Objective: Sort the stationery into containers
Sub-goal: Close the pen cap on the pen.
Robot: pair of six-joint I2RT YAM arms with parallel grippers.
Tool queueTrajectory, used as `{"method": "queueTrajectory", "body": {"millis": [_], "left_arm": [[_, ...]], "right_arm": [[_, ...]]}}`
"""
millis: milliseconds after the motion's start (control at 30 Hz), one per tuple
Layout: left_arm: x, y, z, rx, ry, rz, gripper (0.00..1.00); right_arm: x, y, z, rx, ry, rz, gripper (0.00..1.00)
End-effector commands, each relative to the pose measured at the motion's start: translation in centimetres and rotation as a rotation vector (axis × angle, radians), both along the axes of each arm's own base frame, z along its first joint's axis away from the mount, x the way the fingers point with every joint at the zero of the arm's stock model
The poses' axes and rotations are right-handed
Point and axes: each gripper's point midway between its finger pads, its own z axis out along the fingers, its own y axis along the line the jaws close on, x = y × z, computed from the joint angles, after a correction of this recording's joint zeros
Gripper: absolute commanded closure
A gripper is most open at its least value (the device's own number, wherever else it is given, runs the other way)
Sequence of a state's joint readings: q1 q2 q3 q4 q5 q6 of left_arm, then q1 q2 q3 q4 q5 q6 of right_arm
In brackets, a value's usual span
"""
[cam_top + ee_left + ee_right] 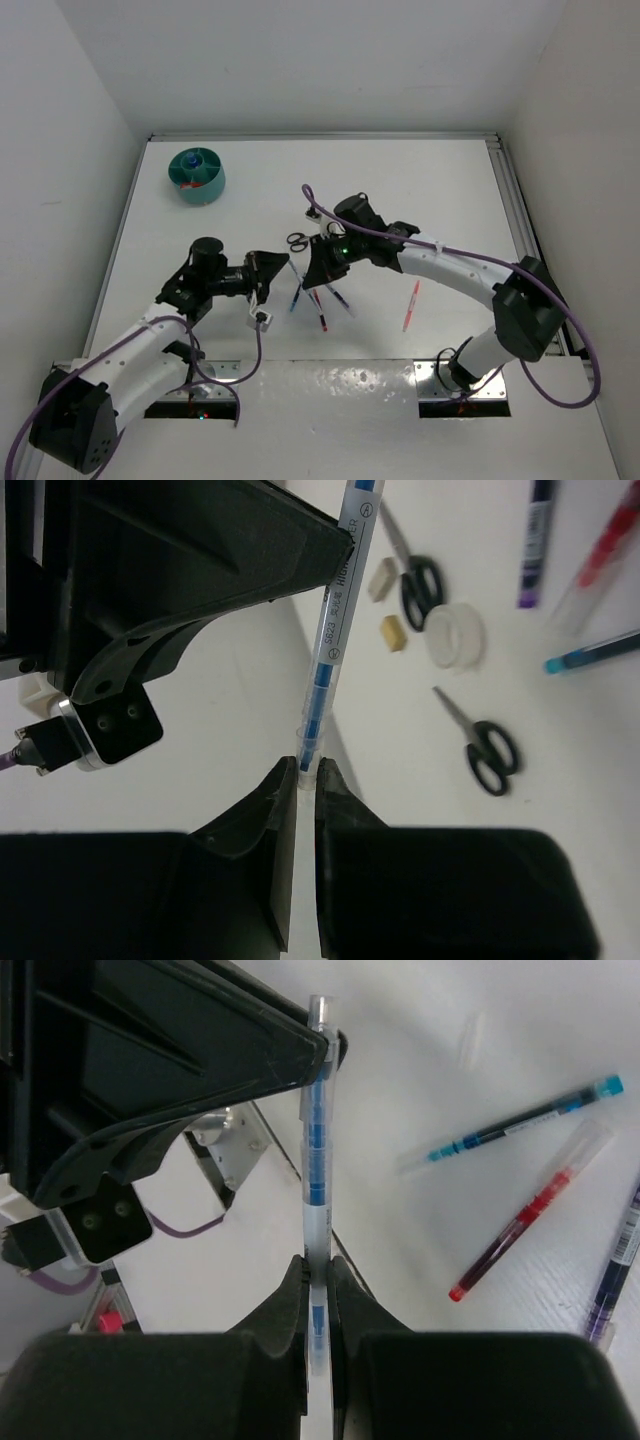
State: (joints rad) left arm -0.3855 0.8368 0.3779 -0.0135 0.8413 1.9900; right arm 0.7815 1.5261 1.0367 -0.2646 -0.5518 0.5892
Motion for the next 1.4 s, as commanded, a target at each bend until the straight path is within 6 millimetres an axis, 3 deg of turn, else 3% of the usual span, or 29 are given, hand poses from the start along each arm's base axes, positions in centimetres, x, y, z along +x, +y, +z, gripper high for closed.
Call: {"method": "queueTrajectory", "body": {"millis": [0, 233, 333, 433, 600, 733, 800, 867, 933, 967, 1000, 1100, 1367], "left_arm": [[-4.5, -2.3, -1.7, 0.012, -0.098, -0.299, 1.00], [-6.2, -2.3, -7.7, 0.107, 0.010, -0.414, 1.00], [-6.1, -2.3, -8.9, 0.125, 0.037, -0.432, 1.00], [-5.6, -2.2, -9.9, 0.143, 0.062, -0.434, 1.00], [-5.4, -1.7, -11.2, 0.172, 0.061, -0.459, 1.00], [-5.1, -1.3, -11.2, 0.174, 0.061, -0.444, 1.00], [-5.1, -1.2, -11.2, 0.176, 0.048, -0.448, 1.00], [-4.9, -1.2, -11.0, 0.174, 0.035, -0.443, 1.00], [-4.4, -1.1, -10.3, 0.165, 0.033, -0.419, 1.00], [-4.1, -1.1, -10.1, 0.161, 0.030, -0.408, 1.00], [-3.7, -1.0, -9.9, 0.158, 0.028, -0.394, 1.00], [-2.9, -0.7, -9.2, 0.150, 0.023, -0.352, 1.00], [-1.9, -0.3, -7.8, 0.132, 0.011, -0.299, 1.00]], "right_arm": [[4.1, 1.2, 0.7, 0.107, -0.123, -0.088, 1.00], [4.4, 0.6, -5.0, 0.028, -0.031, -0.109, 1.00], [4.2, 0.3, -7.7, -0.020, 0.014, -0.105, 1.00], [3.9, -0.1, -9.1, -0.052, 0.039, -0.099, 1.00], [3.8, -0.2, -9.5, -0.062, 0.031, -0.082, 1.00], [4.3, -0.1, -8.0, -0.069, -0.009, -0.052, 1.00], [4.4, -0.1, -6.9, -0.068, -0.034, -0.030, 0.90], [4.2, -0.4, -6.1, -0.099, -0.048, -0.008, 0.73], [3.0, -0.7, -5.5, -0.148, -0.102, 0.031, 0.42], [2.4, -0.9, -5.7, -0.168, -0.113, 0.043, 0.42], [1.9, -1.1, -6.0, -0.183, -0.120, 0.052, 0.34], [0.3, -1.8, -7.4, -0.228, -0.110, 0.065, 0.30], [-0.4, 0.0, -7.8, -0.241, -0.117, 0.105, 0.29]]}}
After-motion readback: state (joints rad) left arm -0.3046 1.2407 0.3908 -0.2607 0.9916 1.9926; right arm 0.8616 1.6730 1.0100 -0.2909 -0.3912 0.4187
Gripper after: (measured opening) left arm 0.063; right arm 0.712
